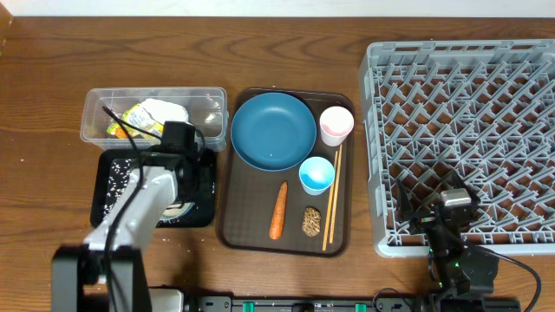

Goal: Sort waste into correct bins and load items into the dishwasher rack

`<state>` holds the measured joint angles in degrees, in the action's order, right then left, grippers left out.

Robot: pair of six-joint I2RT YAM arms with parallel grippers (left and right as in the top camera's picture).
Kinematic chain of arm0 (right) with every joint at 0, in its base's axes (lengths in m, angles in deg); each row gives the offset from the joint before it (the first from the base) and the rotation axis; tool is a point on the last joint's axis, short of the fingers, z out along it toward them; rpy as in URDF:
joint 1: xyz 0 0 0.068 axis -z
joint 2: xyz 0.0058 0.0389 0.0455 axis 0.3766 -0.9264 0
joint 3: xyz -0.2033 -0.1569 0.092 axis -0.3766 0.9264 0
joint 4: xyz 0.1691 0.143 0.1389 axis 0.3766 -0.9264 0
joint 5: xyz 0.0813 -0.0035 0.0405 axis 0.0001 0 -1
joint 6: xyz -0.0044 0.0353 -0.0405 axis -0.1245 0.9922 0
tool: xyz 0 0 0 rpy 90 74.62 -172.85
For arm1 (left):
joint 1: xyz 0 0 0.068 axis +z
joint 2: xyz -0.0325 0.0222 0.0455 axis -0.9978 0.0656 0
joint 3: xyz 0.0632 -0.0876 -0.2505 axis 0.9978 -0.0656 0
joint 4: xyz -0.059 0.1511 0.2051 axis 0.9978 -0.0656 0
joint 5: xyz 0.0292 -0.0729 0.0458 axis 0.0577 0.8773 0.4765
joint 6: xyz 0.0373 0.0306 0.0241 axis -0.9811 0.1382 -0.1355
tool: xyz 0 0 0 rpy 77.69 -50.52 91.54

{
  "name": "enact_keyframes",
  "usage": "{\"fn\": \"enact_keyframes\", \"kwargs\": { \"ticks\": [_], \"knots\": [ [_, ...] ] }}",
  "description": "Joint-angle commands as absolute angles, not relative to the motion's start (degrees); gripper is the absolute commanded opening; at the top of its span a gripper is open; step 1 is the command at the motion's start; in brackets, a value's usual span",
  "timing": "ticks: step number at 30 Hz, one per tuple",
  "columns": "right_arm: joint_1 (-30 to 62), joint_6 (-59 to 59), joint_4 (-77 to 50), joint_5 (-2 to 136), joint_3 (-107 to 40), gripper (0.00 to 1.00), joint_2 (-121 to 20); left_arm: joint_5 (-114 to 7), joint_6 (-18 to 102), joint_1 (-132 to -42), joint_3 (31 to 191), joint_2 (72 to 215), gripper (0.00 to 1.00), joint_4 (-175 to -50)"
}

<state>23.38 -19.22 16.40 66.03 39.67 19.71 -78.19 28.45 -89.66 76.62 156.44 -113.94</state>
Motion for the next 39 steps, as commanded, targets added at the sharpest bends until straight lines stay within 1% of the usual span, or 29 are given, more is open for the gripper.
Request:
{"fn": "enact_keyframes", "kwargs": {
  "ticks": [1, 7, 12, 16, 23, 27, 35, 39],
  "knots": [
    [23.1, -20.0, 16.2, 65.8, 39.7, 0.99, 19.9, -74.4, 25.8, -89.2, 77.1, 151.7, 0.06, -114.7],
    [23.1, -20.0, 16.2, 65.8, 39.7, 0.99, 19.9, -68.8, 25.8, -86.1, 77.1, 145.5, 0.06, -116.6],
    [23.1, -20.0, 16.2, 65.8, 39.7, 0.99, 19.9, -61.1, 24.1, -80.6, 77.1, 143.8, 0.06, -118.1],
    [23.1, -19.9, 16.2, 65.8, 39.7, 0.99, 19.9, -50.7, 21.8, -73.7, 77.1, 143.8, 0.06, -118.1],
    [23.1, -20.0, 16.2, 65.8, 39.7, 0.99, 19.9, -30.0, 16.9, -57.5, 77.1, 143.8, 0.06, -118.1],
    [23.1, -19.9, 16.2, 65.8, 39.7, 0.99, 19.9, -20.3, 13.8, -50.1, 76.9, 143.8, 0.06, -118.1],
    [23.1, -20.0, 16.2, 65.8, 39.7, 0.99, 19.9, -9.0, 8.5, -40.3, 75.2, 144.4, 0.06, -116.7],
    [23.1, -20.0, 16.2, 65.8, 39.7, 0.99, 19.9, -7.2, 7.8, -37.1, 72.7, 145.4, 0.06, -113.7]
  ]
}}
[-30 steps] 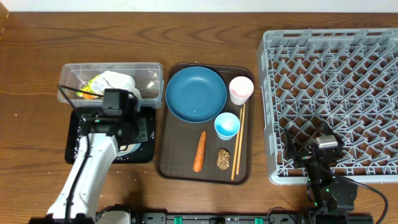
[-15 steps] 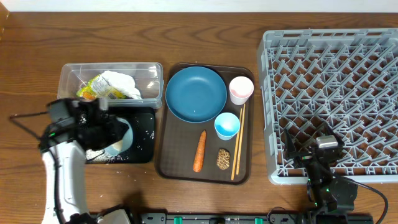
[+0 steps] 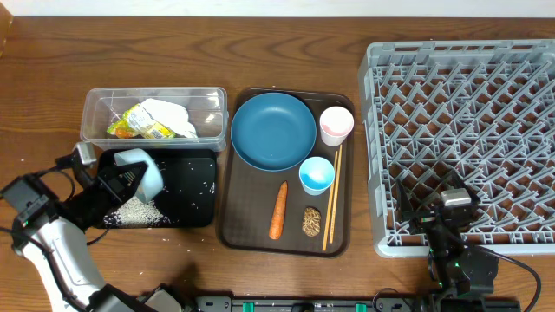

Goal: Sort waste into correct bins and load items into the dishwasher rack

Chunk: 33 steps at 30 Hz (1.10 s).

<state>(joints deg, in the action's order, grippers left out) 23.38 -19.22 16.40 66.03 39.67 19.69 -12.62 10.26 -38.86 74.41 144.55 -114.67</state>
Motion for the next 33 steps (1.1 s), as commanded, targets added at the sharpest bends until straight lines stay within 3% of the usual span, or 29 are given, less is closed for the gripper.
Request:
{"fn": "enact_keyframes", "kwargs": {
  "ticks": [1, 11, 33],
  "knots": [
    [23.1, -19.9, 16.2, 65.8, 39.7, 0.99, 19.9, -5.9, 7.8, -36.5, 72.0, 145.7, 0.06, -112.8],
    [23.1, -20.0, 16.2, 65.8, 39.7, 0.99, 19.9, 8.8, 7.4, -30.3, 66.3, 151.5, 0.06, -102.9],
    [23.1, -20.0, 16.2, 65.8, 39.7, 0.99, 19.9, 9.0, 11.1, -29.9, 66.3, 154.3, 0.06, -102.3]
  ]
}}
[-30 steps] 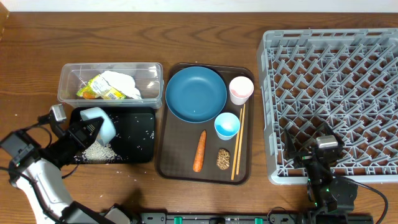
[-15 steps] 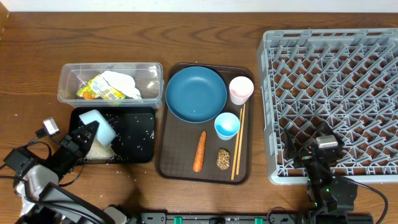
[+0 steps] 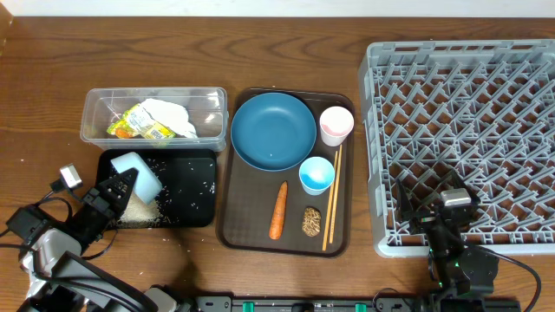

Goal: Sort waste into correct bins and load items into the dishwasher rack

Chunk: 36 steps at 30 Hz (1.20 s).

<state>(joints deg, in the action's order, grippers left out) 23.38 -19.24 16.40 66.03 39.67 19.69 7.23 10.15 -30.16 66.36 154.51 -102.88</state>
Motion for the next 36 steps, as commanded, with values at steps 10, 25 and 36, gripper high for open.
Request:
{"fn": "enact_keyframes", "kwargs": {
  "ticks": [10, 25, 36],
  "knots": [
    [23.1, -20.0, 16.2, 65.8, 39.7, 0.99, 19.9, 8.9, 15.7, -29.9, 66.5, 151.9, 0.06, -100.3],
    [23.1, -20.0, 16.2, 65.8, 39.7, 0.99, 19.9, 9.0, 22.8, -34.8, 66.6, 150.5, 0.06, -93.1],
    [23.1, -20.0, 16.2, 65.8, 39.7, 0.99, 19.9, 9.0, 32.9, -36.6, 66.6, 150.1, 0.06, -87.8]
  ]
}}
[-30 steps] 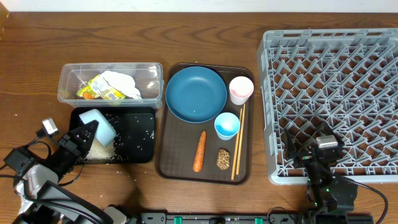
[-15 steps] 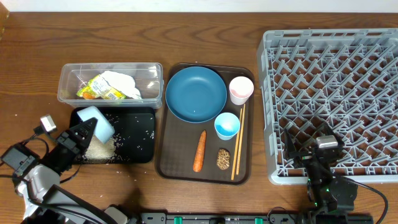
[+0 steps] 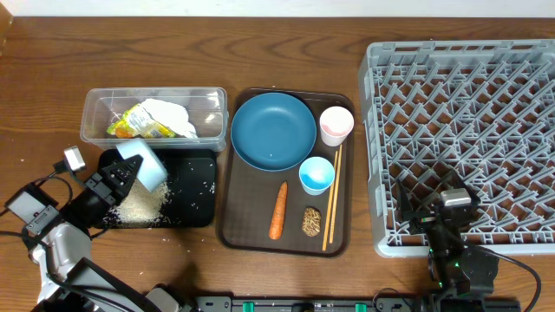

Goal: Sort waste into correct bins and load items into the dishwasher rack

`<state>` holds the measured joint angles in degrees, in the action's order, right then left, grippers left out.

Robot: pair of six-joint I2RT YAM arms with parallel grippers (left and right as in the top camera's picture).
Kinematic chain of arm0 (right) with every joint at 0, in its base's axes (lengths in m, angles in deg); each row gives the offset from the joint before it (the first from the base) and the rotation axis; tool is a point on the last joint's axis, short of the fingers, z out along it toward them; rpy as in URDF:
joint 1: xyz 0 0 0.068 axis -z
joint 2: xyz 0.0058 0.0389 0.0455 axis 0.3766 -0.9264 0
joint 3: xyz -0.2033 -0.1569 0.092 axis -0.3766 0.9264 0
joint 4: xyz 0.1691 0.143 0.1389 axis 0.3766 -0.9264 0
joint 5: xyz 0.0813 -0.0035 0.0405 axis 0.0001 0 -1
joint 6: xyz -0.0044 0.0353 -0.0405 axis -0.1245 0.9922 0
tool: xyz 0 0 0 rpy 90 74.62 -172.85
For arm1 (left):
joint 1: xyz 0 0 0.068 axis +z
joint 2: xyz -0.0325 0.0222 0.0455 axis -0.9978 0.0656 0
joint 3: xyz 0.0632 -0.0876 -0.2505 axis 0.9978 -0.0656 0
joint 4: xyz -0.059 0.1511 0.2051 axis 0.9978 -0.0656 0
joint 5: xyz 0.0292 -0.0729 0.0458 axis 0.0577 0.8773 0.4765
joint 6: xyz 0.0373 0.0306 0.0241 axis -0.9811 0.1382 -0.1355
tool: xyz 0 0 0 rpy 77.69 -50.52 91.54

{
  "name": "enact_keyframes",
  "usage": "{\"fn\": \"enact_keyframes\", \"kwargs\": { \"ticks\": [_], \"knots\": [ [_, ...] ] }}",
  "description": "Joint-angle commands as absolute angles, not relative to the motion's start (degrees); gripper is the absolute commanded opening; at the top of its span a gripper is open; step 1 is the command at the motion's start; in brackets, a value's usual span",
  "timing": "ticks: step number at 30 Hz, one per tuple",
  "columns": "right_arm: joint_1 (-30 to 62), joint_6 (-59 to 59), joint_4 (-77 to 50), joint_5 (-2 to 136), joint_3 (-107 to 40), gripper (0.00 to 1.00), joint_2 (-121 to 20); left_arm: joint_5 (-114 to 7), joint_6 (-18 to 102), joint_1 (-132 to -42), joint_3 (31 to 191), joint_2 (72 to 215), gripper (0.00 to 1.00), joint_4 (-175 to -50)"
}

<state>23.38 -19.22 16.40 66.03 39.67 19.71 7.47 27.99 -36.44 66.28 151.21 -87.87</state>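
My left gripper (image 3: 121, 179) is shut on a pale blue cup (image 3: 144, 163), which it holds tilted over the left end of the black bin (image 3: 192, 198). A heap of white rice (image 3: 139, 206) lies in that bin below the cup. On the brown tray (image 3: 251, 227) are a blue plate (image 3: 273, 130), a white cup (image 3: 336, 124), a small blue cup (image 3: 316, 174), a carrot (image 3: 277, 210), a brown lump of food (image 3: 312, 220) and chopsticks (image 3: 332, 198). My right gripper (image 3: 444, 215) rests at the front edge of the grey dishwasher rack (image 3: 464, 104); its jaws are not readable.
A clear plastic bin (image 3: 208, 108) holding crumpled wrappers stands just behind the black bin. Loose rice grains dot the black bin's floor. The rack fills the table's right side, with the tray between it and the bins.
The left gripper and the blue cup have shifted slightly up and to the right over the black bin. The rice heap below looks larger. The right arm has not moved.
At first my left arm lay across the black bin, hiding most of it. Then it had swung to the left, holding the blue cup tipped over the bin with rice beneath. The cup has stayed over the bin's left end since, and the rice heap has grown.
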Motion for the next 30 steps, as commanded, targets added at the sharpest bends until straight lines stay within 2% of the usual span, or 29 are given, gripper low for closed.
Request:
{"fn": "enact_keyframes", "kwargs": {
  "ticks": [1, 5, 8, 10, 19, 24, 26, 29, 30],
  "knots": [
    [23.1, -20.0, 16.2, 65.8, 39.7, 0.99, 19.9, 9.0, 32.4, -36.7, 66.6, 149.8, 0.06, -87.8],
    [23.1, -19.9, 16.2, 65.8, 39.7, 0.99, 19.9, 9.0, 36.2, -36.8, 66.6, 149.5, 0.06, -87.4],
    [23.1, -20.0, 16.2, 65.8, 39.7, 0.99, 19.9, 8.9, 32.5, -36.9, 66.6, 149.1, 0.06, -84.8],
    [23.1, -19.9, 16.2, 65.8, 39.7, 0.99, 19.9, 9.0, 35.5, -37.0, 66.6, 148.9, 0.06, -84.6],
    [23.1, -20.0, 16.2, 65.8, 39.7, 0.99, 19.9, 8.9, 33.2, -38.0, 66.4, 148.1, 0.06, -83.8],
    [23.1, -20.0, 16.2, 65.8, 39.7, 0.99, 19.9, 8.8, 35.0, -37.9, 66.4, 148.2, 0.06, -82.5],
    [23.1, -20.0, 16.2, 65.8, 39.7, 0.99, 19.9, 8.9, 41.3, -37.8, 66.4, 148.0, 0.06, -83.2],
    [23.1, -19.9, 16.2, 65.8, 39.7, 0.99, 19.9, 6.9, 34.8, -38.2, 66.2, 146.7, 0.06, -82.9],
    [23.1, -20.0, 16.2, 65.8, 39.7, 0.99, 19.9, 6.2, 36.7, -38.0, 66.2, 146.8, 0.06, -82.9]
  ]
}}
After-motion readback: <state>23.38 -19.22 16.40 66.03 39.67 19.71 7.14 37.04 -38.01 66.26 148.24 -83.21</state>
